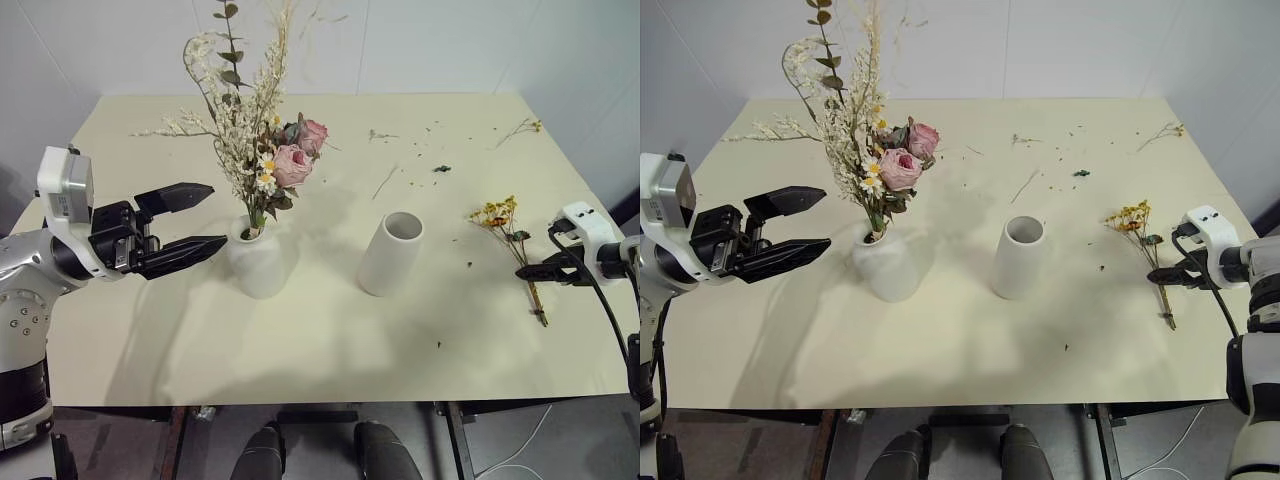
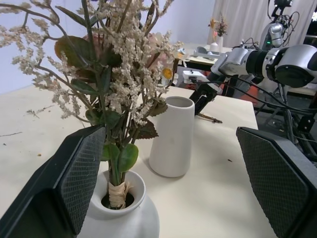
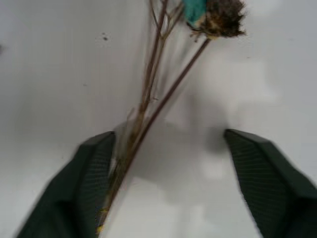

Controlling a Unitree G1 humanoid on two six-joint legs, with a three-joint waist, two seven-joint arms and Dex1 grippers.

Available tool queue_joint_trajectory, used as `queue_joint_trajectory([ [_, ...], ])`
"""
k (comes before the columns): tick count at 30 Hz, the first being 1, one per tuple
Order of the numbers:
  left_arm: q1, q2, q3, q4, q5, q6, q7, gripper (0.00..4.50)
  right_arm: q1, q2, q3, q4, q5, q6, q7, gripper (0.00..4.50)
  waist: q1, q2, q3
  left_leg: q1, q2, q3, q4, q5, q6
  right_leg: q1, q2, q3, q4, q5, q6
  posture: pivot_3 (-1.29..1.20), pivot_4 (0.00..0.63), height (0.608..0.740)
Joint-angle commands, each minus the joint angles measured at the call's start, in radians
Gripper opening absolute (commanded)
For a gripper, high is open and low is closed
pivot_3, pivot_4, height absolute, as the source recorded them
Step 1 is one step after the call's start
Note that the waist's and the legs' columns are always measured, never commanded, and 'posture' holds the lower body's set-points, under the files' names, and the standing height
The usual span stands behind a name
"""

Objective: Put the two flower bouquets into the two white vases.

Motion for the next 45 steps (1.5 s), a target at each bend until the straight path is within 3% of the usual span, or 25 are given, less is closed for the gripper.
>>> queue_joint_trajectory([
  [1,-0.013,0.016,0.019,-0.032,-0.027,-0.003,0.0,4.5,-0.013,0.002,-0.01,0.024,-0.021,-0.01,0.009,2.17,-0.002,0.0,0.0,0.0,0.0,0.0,0.0,0.0,0.0,0.0,0.0,0.0,0.0,0.0,0.0,0.0,0.15,0.74],
  [7,-0.05,0.009,-0.026,-0.003,-0.014,-0.013,-0.02,4.5,-0.021,-0.016,-0.058,0.018,0.002,-0.007,0.009,0.18,0.0,0.0,0.0,0.0,0.0,0.0,0.0,0.0,0.0,0.0,0.0,0.0,0.0,0.0,0.0,0.0,0.15,0.74],
  [8,-0.057,0.005,-0.036,0.004,-0.01,-0.016,-0.023,4.5,-0.019,-0.022,-0.072,0.012,0.011,-0.007,0.011,0.05,0.0,0.0,0.0,0.0,0.0,0.0,0.0,0.0,0.0,0.0,0.0,0.0,0.0,0.0,0.0,0.0,0.15,0.74],
  [15,-0.1,-0.023,-0.096,0.044,0.004,-0.021,-0.04,4.5,0.051,-0.049,-0.3,-0.183,0.197,-0.082,0.039,0.05,0.0,0.0,0.0,0.0,0.0,0.0,0.0,0.0,0.0,0.0,0.0,0.0,0.0,0.0,0.001,0.0,0.15,0.74],
  [19,-0.123,-0.036,-0.126,0.097,0.031,-0.043,-0.067,4.5,0.246,0.052,-0.562,-0.691,0.469,-0.023,0.0,0.05,0.001,0.0,0.0,-0.001,0.001,-0.001,-0.001,0.0,0.0,0.0,0.001,0.0,0.0,0.0,0.001,0.0,0.15,0.74],
  [23,-0.16,-0.063,-0.162,0.141,0.06,-0.065,-0.077,4.5,0.34,0.217,-0.682,-1.109,0.668,0.027,-0.157,0.05,0.001,0.001,0.0,0.0,0.002,-0.001,0.0,0.0,0.0,0.0,0.003,0.001,0.003,0.0,0.001,0.0,0.15,0.74],
  [30,-0.184,-0.078,-0.174,0.16,0.074,-0.073,-0.081,4.5,0.352,0.382,-0.628,-1.426,0.862,0.116,-0.355,0.05,0.006,0.0,0.0,0.0,0.002,-0.002,0.006,0.0,-0.001,0.0,0.003,0.002,0.007,0.001,0.0,0.0,0.15,0.74],
  [38,-0.148,-0.06,-0.149,0.12,0.119,-0.116,-0.042,4.5,0.402,0.472,-0.485,-1.444,0.849,0.059,-0.364,0.05,0.005,0.0,-0.001,0.0,0.002,-0.003,0.006,0.0,0.0,0.0,0.004,0.002,0.008,0.001,0.0,0.0,0.15,0.74],
  [45,-0.042,-0.001,-0.1,-0.006,0.101,-0.088,-0.015,4.5,0.43,0.505,-0.439,-1.413,0.837,0.002,-0.354,0.05,0.003,0.0,-0.001,0.0,0.002,-0.002,0.004,0.0,0.0,-0.001,0.005,0.004,0.008,0.001,0.0,0.0,0.15,0.74],
])
